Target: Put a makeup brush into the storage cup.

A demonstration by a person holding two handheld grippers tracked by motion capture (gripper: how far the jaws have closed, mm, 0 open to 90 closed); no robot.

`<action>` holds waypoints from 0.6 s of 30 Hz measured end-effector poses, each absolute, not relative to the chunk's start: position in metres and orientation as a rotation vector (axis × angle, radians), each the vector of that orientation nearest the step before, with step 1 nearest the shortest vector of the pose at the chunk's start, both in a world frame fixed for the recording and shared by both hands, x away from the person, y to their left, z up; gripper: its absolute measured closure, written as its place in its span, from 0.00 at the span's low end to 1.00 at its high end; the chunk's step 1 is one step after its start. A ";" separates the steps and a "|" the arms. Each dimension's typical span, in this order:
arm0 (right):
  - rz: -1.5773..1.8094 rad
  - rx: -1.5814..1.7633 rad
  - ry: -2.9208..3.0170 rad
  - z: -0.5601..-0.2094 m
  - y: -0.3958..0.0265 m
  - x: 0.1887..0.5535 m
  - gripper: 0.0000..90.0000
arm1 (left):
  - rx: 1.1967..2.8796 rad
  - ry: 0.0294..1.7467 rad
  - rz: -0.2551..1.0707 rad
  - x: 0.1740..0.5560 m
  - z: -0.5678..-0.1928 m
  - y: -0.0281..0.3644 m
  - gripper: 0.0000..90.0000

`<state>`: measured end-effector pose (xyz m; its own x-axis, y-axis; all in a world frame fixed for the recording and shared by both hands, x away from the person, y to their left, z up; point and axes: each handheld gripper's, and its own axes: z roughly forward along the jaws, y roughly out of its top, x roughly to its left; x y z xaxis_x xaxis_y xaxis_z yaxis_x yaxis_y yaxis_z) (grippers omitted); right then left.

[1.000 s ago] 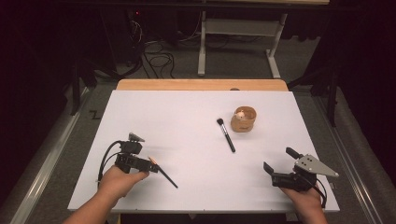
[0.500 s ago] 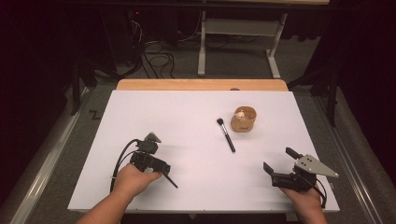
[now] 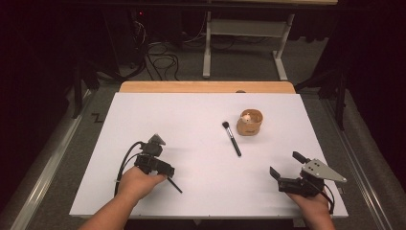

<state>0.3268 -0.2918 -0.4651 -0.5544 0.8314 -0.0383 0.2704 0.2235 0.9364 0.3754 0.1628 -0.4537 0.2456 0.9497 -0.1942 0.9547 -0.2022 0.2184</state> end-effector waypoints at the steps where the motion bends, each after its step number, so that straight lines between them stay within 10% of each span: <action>1: 1.326 1.019 1.949 -0.465 -0.291 0.326 0.01 | 2.230 1.765 -0.024 0.375 -0.453 0.163 0.23; 18: 1.323 1.004 1.949 -0.465 -0.292 0.327 0.02 | 2.222 1.766 -0.027 0.371 -0.453 0.159 0.29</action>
